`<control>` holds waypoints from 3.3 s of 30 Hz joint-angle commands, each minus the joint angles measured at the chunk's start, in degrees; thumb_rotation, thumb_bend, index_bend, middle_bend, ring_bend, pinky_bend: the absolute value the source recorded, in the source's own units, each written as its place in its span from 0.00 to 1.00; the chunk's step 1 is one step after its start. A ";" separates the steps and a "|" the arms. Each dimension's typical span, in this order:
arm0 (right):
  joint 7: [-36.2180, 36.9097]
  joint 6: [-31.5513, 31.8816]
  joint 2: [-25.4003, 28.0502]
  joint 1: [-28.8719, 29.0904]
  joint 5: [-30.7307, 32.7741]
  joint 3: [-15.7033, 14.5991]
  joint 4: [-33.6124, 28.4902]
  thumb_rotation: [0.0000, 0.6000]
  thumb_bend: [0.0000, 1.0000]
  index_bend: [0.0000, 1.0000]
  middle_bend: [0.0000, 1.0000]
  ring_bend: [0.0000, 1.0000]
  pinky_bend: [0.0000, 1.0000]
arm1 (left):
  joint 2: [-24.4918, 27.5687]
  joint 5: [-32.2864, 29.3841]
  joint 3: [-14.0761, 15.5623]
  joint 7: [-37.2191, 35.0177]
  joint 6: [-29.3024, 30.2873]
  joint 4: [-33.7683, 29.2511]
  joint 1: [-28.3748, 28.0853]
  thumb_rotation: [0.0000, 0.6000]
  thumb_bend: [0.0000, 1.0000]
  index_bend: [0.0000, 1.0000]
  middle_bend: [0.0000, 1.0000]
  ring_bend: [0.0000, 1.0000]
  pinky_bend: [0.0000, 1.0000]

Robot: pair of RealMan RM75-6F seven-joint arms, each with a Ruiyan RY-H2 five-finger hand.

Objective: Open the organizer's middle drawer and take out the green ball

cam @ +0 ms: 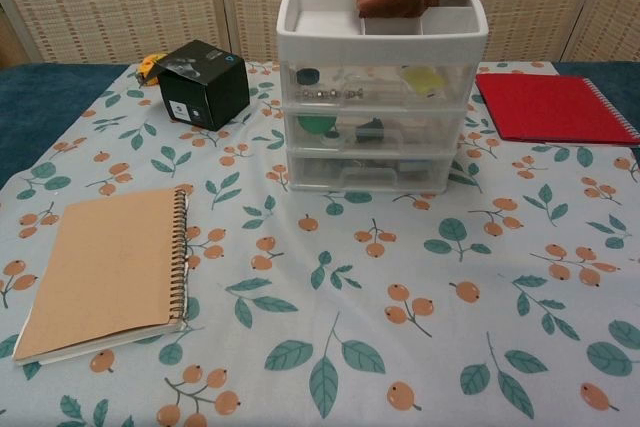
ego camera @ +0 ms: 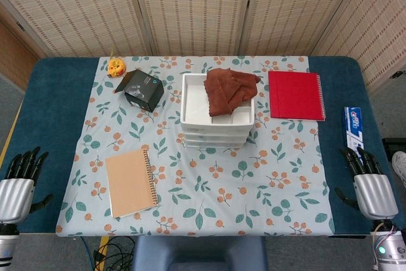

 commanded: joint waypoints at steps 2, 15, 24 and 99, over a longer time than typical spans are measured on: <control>0.14 0.00 -0.11 0.00 -0.03 -0.01 0.13 1.00 0.26 0.06 0.08 0.00 0.07 | 0.01 0.07 0.07 0.15 -0.21 -0.02 -0.13 1.00 0.13 0.07 0.00 0.00 0.06; 0.78 0.09 -0.31 0.05 -0.36 -0.01 0.39 1.00 0.26 0.06 0.08 0.00 0.07 | 0.12 0.04 0.01 0.40 -0.56 -0.28 -0.50 1.00 0.13 0.07 0.00 0.00 0.06; 1.40 0.19 -0.85 0.70 -1.98 -0.04 0.23 1.00 0.27 0.06 0.10 0.02 0.06 | 0.09 0.61 0.20 0.02 -0.46 0.07 -0.63 1.00 0.13 0.09 0.00 0.00 0.06; 63.46 -47.53 -22.93 31.38 14.06 11.02 6.07 1.00 0.62 0.00 0.68 0.85 1.00 | 0.16 1.19 0.06 -2.78 0.79 2.63 -0.69 1.00 0.13 0.14 0.04 0.04 0.06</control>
